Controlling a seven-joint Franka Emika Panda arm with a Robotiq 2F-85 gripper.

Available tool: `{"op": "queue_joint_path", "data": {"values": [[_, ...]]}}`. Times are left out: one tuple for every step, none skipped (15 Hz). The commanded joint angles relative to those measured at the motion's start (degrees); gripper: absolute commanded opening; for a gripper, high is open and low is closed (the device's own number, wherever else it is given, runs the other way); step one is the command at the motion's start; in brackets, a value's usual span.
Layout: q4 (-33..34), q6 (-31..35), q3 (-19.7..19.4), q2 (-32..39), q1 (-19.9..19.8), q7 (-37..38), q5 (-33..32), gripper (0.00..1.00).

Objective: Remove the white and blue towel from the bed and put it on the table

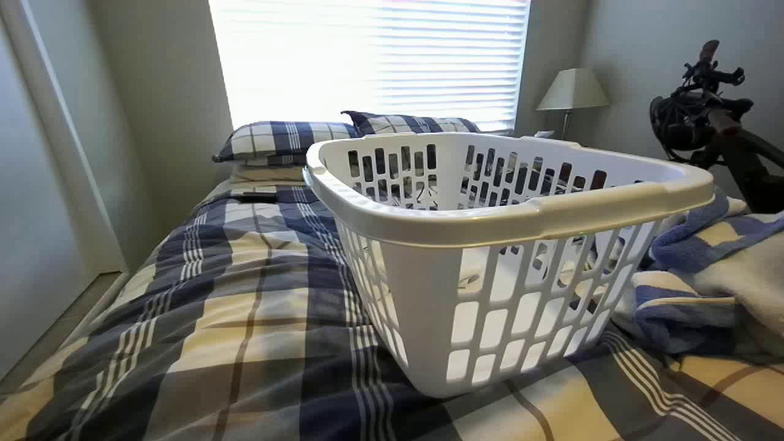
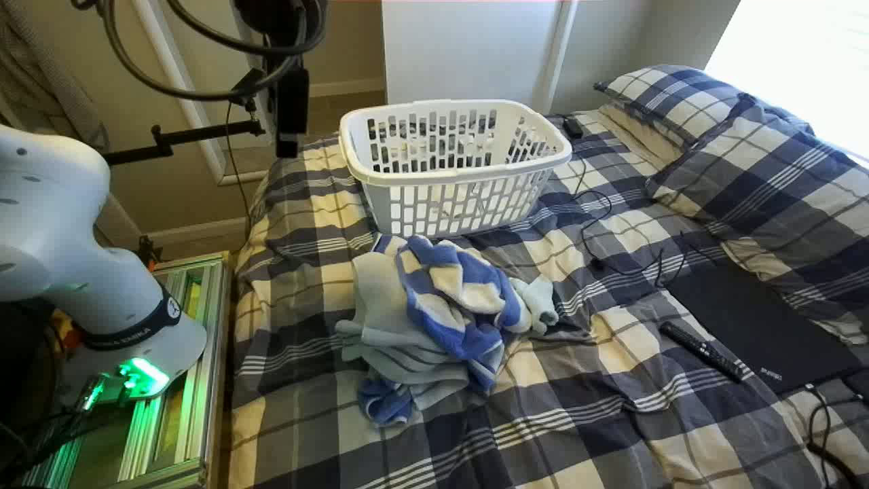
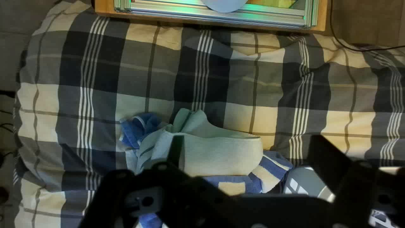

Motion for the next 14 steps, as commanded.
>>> {"op": "queue_joint_path", "data": {"values": [[0.2,-0.1,0.6,0.1,-0.8,-0.3,0.2,1.0],[0.2,-0.1,0.6,0.1,-0.8,-0.3,0.2,1.0],[0.2,-0.1,0.6,0.1,-0.8,-0.3,0.2,1.0],[0.2,-0.1,0.6,0.1,-0.8,-0.3,0.2,1.0],[0.2,-0.1,0.6,0.1,-0.8,-0.3,0.2,1.0],[0.2,-0.1,0.6,0.1,-0.8,-0.3,0.2,1.0],[0.2,-0.1,0.6,0.1,-0.8,-0.3,0.2,1.0],[0.2,-0.1,0.6,0.1,-0.8,-0.3,0.2,1.0],[0.2,-0.1,0.6,0.1,-0.8,-0.3,0.2,1.0],[0.2,-0.1,0.6,0.1,-0.8,-0.3,0.2,1.0],[0.2,-0.1,0.6,0.1,-0.8,-0.3,0.2,1.0],[0.2,-0.1,0.6,0.1,-0.8,-0.3,0.2,1.0],[-0.6,0.5,-0.1,0.9,-1.7,0.1,-0.7,1.0],[-1.2,1.6,-0.6,1.4,-1.9,-0.4,-0.9,1.0]]}}
